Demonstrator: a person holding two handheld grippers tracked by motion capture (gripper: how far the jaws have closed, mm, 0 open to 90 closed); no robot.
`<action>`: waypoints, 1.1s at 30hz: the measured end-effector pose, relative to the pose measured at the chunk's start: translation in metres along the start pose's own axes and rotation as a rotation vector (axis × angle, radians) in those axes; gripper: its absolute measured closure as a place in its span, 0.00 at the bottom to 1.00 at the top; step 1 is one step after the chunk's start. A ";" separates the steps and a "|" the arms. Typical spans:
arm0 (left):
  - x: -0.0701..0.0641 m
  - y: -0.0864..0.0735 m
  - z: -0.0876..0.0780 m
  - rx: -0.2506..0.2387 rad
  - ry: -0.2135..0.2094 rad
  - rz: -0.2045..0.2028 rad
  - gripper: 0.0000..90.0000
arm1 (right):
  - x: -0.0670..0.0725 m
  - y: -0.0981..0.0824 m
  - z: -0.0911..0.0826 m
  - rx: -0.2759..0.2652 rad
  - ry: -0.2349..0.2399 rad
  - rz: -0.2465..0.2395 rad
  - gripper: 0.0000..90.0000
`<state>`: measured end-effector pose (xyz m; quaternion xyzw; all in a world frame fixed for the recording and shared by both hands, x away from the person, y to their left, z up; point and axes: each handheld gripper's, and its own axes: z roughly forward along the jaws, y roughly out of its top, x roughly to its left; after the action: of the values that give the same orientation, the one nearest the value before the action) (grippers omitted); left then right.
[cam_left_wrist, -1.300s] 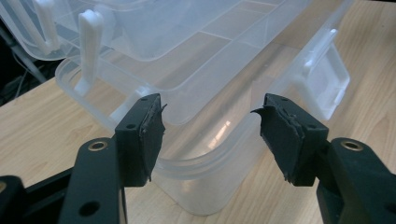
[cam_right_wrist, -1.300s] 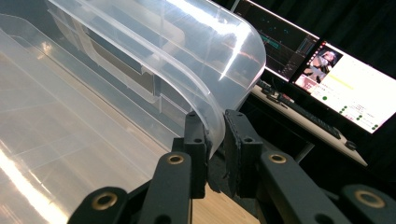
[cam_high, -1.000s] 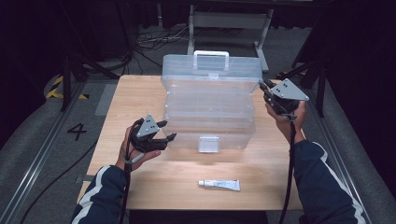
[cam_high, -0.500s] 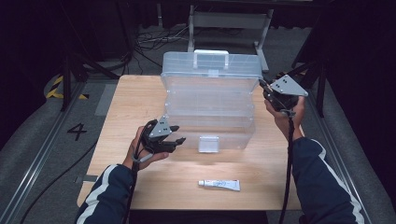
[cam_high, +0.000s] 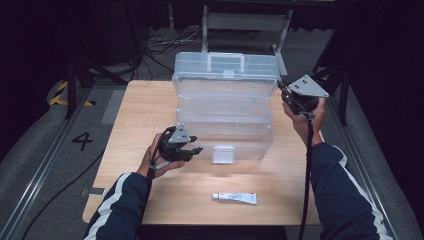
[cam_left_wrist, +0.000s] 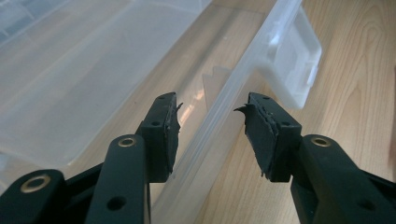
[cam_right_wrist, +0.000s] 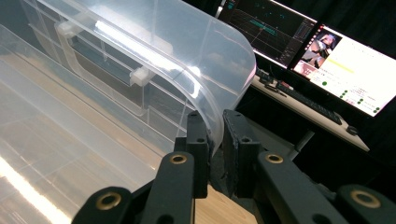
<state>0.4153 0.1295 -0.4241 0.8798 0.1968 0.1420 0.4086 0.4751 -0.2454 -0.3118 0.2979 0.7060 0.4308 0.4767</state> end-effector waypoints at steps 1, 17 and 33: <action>0.000 0.000 0.001 0.003 0.003 0.002 0.61 | 0.000 0.000 0.001 0.001 -0.005 -0.007 0.92; 0.003 -0.001 0.002 0.020 0.033 0.021 0.66 | -0.011 0.008 0.028 0.005 -0.040 0.012 0.95; 0.003 -0.003 0.002 0.008 0.031 0.035 0.66 | -0.026 0.017 0.053 0.055 -0.006 0.078 0.95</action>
<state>0.4180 0.1309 -0.4274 0.8825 0.1886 0.1620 0.3993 0.5347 -0.2422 -0.2946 0.3395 0.7040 0.4287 0.4532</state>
